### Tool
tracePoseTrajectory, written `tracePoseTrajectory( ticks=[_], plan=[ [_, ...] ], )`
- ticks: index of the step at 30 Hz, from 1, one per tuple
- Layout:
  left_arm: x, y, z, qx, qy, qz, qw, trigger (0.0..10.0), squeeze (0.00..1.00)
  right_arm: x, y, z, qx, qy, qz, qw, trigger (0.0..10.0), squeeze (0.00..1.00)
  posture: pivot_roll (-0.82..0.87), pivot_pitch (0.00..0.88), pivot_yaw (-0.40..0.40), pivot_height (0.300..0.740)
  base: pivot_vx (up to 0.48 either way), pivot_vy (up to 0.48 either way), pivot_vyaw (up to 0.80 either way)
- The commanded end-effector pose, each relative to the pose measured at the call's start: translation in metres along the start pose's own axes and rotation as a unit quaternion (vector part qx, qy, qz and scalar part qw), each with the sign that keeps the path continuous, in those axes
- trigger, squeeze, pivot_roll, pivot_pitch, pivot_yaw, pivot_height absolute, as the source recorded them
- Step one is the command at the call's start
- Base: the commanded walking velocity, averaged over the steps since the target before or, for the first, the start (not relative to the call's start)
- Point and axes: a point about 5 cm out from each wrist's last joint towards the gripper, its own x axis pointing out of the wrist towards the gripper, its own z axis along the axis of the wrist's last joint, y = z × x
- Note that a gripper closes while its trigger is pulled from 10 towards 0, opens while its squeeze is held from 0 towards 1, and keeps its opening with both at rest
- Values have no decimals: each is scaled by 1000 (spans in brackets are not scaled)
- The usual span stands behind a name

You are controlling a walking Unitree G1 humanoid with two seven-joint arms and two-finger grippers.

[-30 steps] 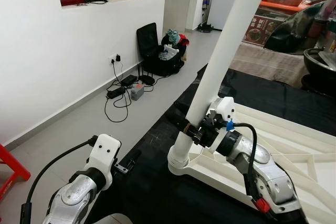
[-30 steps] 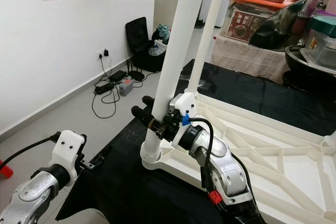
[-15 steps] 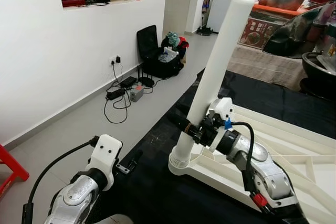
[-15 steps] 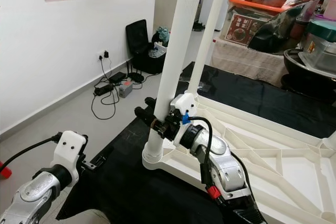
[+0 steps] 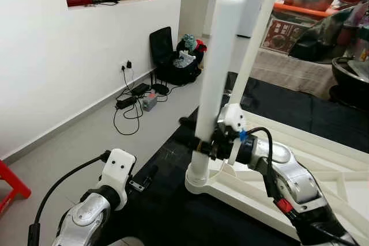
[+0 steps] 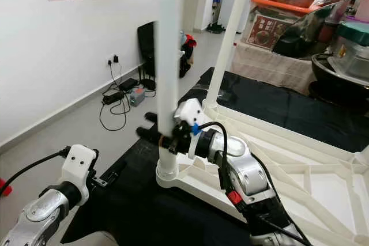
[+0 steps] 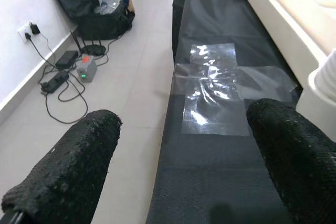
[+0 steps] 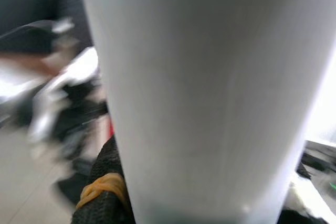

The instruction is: Building children table

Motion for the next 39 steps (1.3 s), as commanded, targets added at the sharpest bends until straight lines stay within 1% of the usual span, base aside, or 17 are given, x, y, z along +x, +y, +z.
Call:
tracePoseTrajectory(
  ticks=[1, 6, 7, 10, 14, 15, 20, 27, 31, 32, 33, 34, 35, 36, 37, 38, 39],
  plan=[
    [2, -3, 0, -4, -2, -5, 1000, 10000, 0, 4, 15, -27, 62, 45, 78, 994, 10000, 0, 180, 0, -136, 740, 0, 0, 0],
    [1, -3, 0, -10, -1, -2, 1000, 10000, 0, 9, 14, -18, 57, 33, 107, 992, 10000, 0, 191, 0, -145, 740, 0, 0, 0],
    [1, -3, 0, -13, 0, -1, 1000, 10000, 0, 12, 13, -15, 66, 21, 108, 992, 10000, 0, 198, 0, -149, 740, 0, 0, 0],
    [-1, -2, -2, -21, 4, 2, 1000, 10000, 0, 18, 14, -13, 120, -10, 116, 986, 10000, 0, 205, 0, -149, 740, 0, 0, 0],
    [-2, -2, -3, -23, 6, 2, 1000, 10000, 0, 18, 15, -14, 131, -11, 121, 984, 10000, 0, 205, 0, -150, 740, 0, 0, 0],
    [-1, -1, -3, -29, 8, 2, 1000, 10000, 0, 17, 18, -18, 151, -13, 145, 978, 10000, 0, 205, 0, -150, 740, 0, 0, 0],
    [-1, 0, -4, -34, 9, 3, 999, 10000, 0, 17, 22, -19, 161, -15, 167, 973, 10000, 0, 203, 0, -150, 740, 0, 0, 0],
    [-1, -2, -5, -36, 12, 2, 999, 10000, 0, 17, 24, -22, 157, -16, 158, 975, 10000, 0, 201, 0, -150, 740, 0, 0, 0],
    [-1, -1, -6, -36, 13, 3, 999, 10000, 0, 15, 25, -25, 152, -18, 126, 980, 10000, 0, 193, 0, -147, 740, 0, 0, 0],
    [-1, 0, -6, -35, 14, 4, 999, 10000, 0, 13, 24, -27, 144, -16, 100, 984, 10000, 0, 193, 0, -147, 740, 0, 0, 0],
    [-1, 0, -6, -35, 14, 5, 999, 10000, 0, 11, 22, -30, 132, -12, 54, 990, 10000, 0, 181, 0, -143, 740, 0, 0, 0],
    [-1, 0, -6, -35, 14, 5, 999, 10000, 0, 11, 22, -30, 132, -12, 54, 990, 10000, 0, 181, 0, -143, 740, 0, 0, 0],
    [-1, 0, -6, -34, 14, 6, 999, 10000, 0, 9, 20, -31, 124, -9, 23, 992, 10000, 0, 181, 0, -143, 740, 0, 0, 0],
    [-1, 0, -6, -34, 14, 6, 999, 10000, 0, 9, 20, -31, 124, -9, 23, 992, 10000, 0, 181, 0, -143, 740, 0, 0, 0],
    [-1, 0, -7, -34, 14, 6, 999, 10000, 0, 6, 13, -34, 103, 1, -50, 993, 10000, 0, 174, 0, -140, 740, 0, 0, 0],
    [-1, 0, -7, -34, 14, 6, 999, 10000, 0, 6, 13, -34, 103, 1, -50, 993, 10000, 0, 174, 0, -140, 740, 0, 0, 0],
    [-1, 1, -7, -34, 15, 8, 999, 10000, 0, 0, 3, -37, 97, 12, -144, 985, 10000, 0, 168, 0, -140, 740, 0, 0, 0]
  ],
)
